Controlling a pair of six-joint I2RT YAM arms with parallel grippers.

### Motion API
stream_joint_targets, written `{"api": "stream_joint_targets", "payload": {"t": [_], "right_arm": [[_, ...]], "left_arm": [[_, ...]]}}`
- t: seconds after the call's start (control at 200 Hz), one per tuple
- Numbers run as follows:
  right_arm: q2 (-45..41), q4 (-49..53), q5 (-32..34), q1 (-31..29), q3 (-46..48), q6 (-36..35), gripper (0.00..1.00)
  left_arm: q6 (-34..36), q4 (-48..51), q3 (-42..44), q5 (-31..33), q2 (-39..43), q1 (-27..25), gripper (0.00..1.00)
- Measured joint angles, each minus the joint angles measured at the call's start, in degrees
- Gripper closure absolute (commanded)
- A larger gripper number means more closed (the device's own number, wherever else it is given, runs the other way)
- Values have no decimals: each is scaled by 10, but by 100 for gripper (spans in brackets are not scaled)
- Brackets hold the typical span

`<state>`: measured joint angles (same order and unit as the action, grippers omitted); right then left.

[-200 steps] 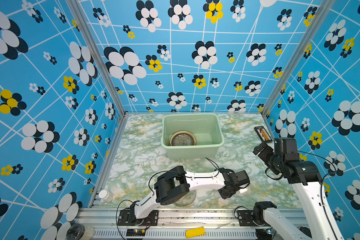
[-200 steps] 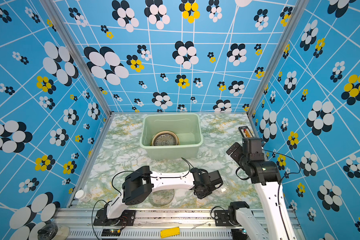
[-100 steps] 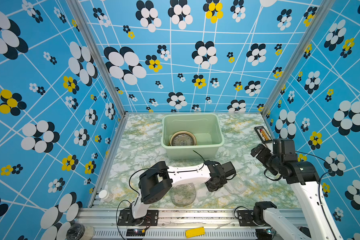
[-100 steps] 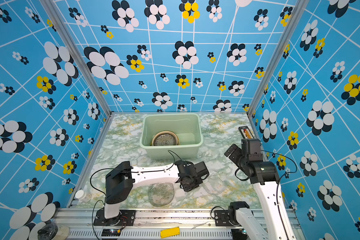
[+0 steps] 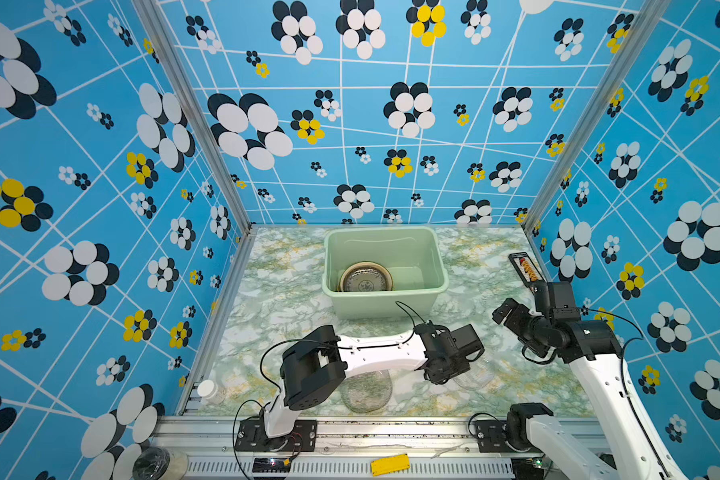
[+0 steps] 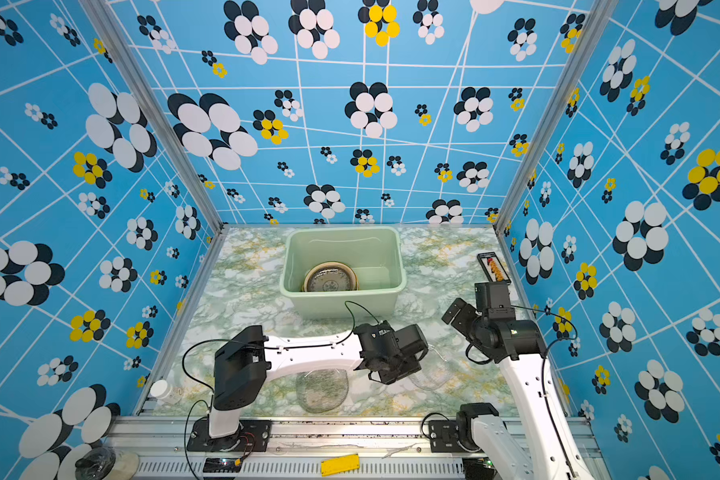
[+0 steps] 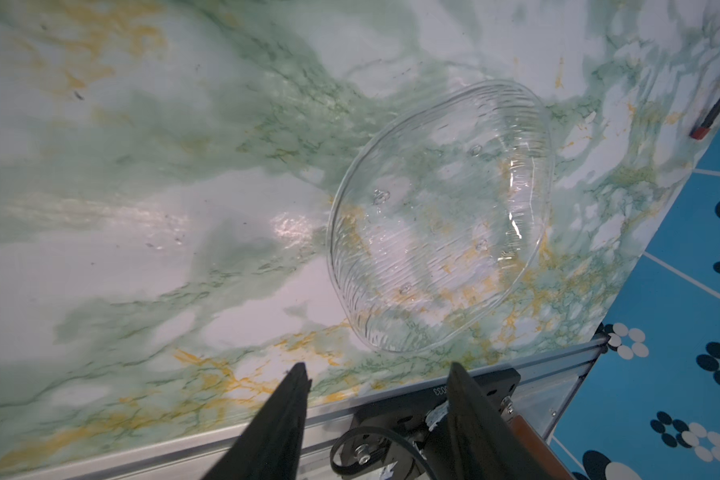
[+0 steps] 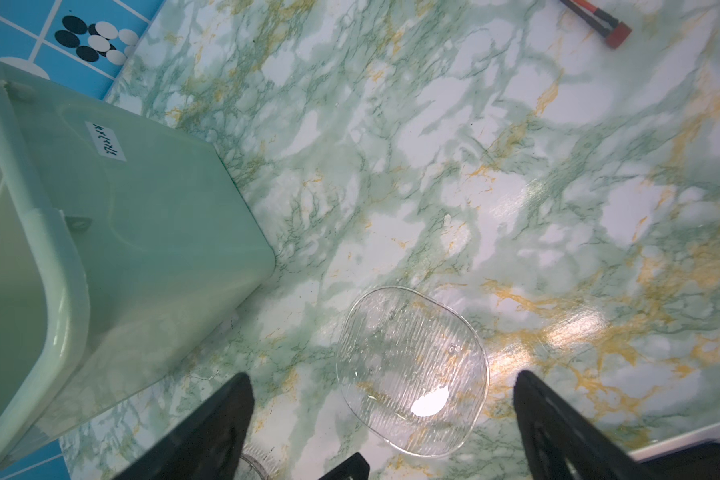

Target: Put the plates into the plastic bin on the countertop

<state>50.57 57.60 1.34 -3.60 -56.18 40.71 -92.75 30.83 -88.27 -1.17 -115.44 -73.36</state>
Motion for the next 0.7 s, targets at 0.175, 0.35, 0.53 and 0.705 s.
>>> {"api": "stream_joint_targets", "payload": {"t": [0.175, 0.35, 0.53, 0.705], "right_arm": [[5, -3, 2, 0, -17, 2, 1], [7, -10, 2, 0, -18, 5, 1], [7, -11, 0, 0, -18, 14, 1], [7, -13, -2, 0, -22, 22, 1]], "left_arm": [[-62, -9, -33, -2, -57, -26, 53], [-99, -5, -57, 13, -64, -30, 65], [-120, 9, -61, 30, -64, -28, 69], [-132, 22, -62, 41, -75, -27, 68]]}}
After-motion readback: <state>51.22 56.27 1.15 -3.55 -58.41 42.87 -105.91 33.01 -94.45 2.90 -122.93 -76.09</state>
